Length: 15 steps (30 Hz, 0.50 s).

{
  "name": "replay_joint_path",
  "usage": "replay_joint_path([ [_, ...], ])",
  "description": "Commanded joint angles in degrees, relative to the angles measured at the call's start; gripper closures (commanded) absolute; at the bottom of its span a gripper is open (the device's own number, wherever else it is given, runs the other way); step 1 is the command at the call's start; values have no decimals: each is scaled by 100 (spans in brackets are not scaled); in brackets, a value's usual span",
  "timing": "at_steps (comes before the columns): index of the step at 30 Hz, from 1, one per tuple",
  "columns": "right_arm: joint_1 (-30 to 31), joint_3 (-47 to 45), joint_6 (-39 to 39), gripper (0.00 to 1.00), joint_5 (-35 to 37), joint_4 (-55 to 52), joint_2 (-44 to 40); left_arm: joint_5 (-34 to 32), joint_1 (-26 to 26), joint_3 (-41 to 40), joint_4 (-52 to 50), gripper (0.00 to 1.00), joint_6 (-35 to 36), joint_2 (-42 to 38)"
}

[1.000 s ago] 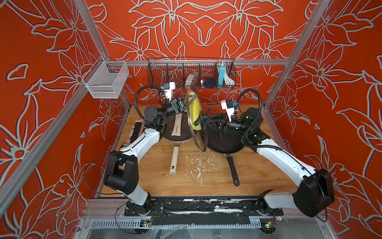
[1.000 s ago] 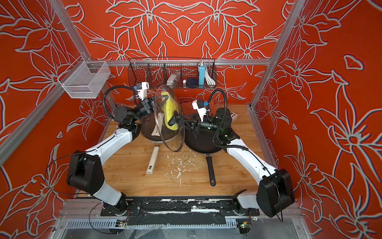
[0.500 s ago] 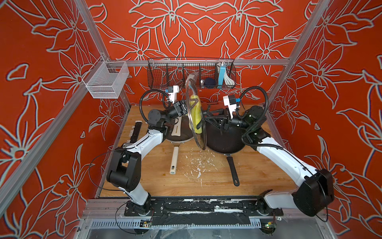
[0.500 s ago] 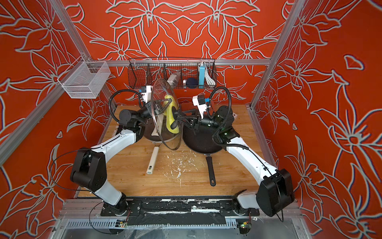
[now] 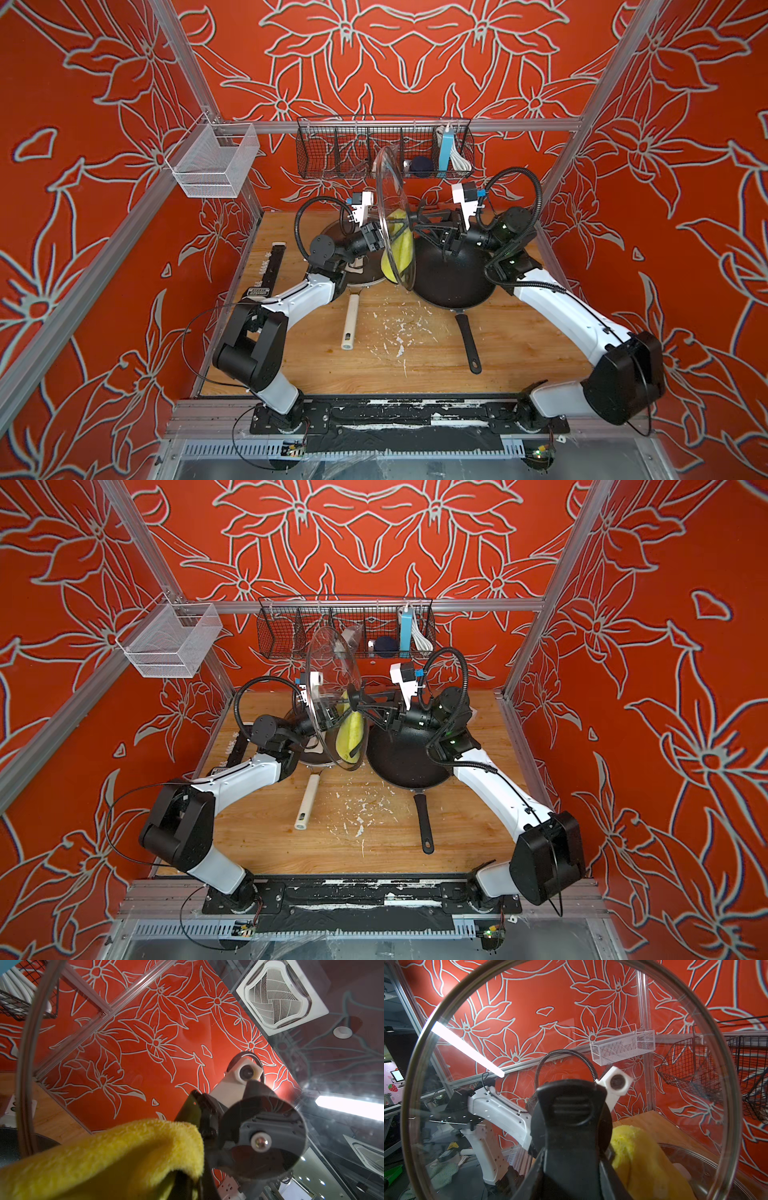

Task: Wipe the pot lid with a cloth
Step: Wipe the pot lid.

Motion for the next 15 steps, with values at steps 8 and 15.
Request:
replay_joint_path([
  [8,-25,356,-31,100,153,794,96,189,-389,-828,279,100,91,-1436],
  [15,-23,134,22,100,113,874,81,112,-347,-761,-110,100,281,-2094],
])
